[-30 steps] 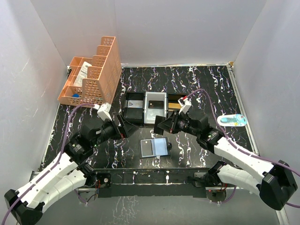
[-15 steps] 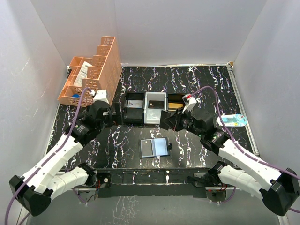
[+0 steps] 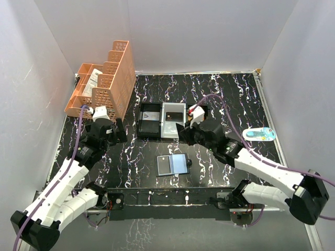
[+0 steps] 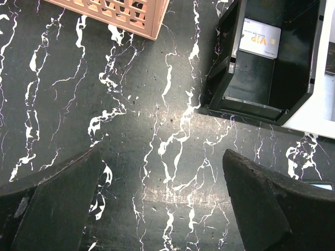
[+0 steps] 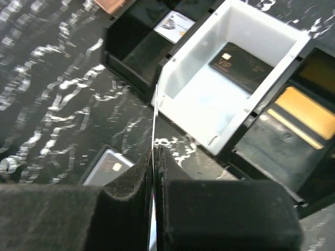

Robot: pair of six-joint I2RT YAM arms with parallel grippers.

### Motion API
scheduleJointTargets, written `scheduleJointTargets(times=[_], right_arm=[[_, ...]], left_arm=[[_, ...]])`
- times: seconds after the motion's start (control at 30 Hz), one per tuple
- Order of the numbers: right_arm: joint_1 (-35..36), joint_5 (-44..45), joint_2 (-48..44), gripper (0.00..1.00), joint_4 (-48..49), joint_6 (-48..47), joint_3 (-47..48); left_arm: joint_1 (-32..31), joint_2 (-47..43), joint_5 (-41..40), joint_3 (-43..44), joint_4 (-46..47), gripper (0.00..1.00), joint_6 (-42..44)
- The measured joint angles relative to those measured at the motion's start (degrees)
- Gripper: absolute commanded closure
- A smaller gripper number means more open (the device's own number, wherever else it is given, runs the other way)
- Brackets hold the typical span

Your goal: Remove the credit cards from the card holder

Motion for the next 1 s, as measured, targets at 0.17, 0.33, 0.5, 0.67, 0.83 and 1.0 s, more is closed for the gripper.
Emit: scheduleJointTargets(times=[0.17,0.33,0.5,0.67,0.83,1.0], right_arm=[[7.28,11.58,6.62,1.0,0.5,-15.19,2.73],[12.52,20.48,15.32,1.0,2.45,-32.04,5.42],[11.85,23.19,21.81,1.0,4.35,-41.77,8.11],[8.11,21.2,26.84,1.0,6.05,-45.16,12.31],[4.07,17.11,30.62,1.0,7.19,-45.27,15.58],[1.57,14.88,36.72,1.0,7.13,-45.38,20.13]], left_arm=[[0.0,-2.34,-0.5,-1.4,1.31,0.01,-0.33],[0.0,-5.88,-2.49,-1.97,1.77,0.01,-0.92],[0.0,-7.45,-4.81,-2.16,1.73,0.01,-1.38],[0.0,-6.62,-6.32,-2.19,1.7,0.01,-1.51],[0.0,-5.11,-6.62,-2.19,1.6,0.01,-1.46],[0.0,-5.07,-6.62,-2.19,1.53,0.01,-1.44]])
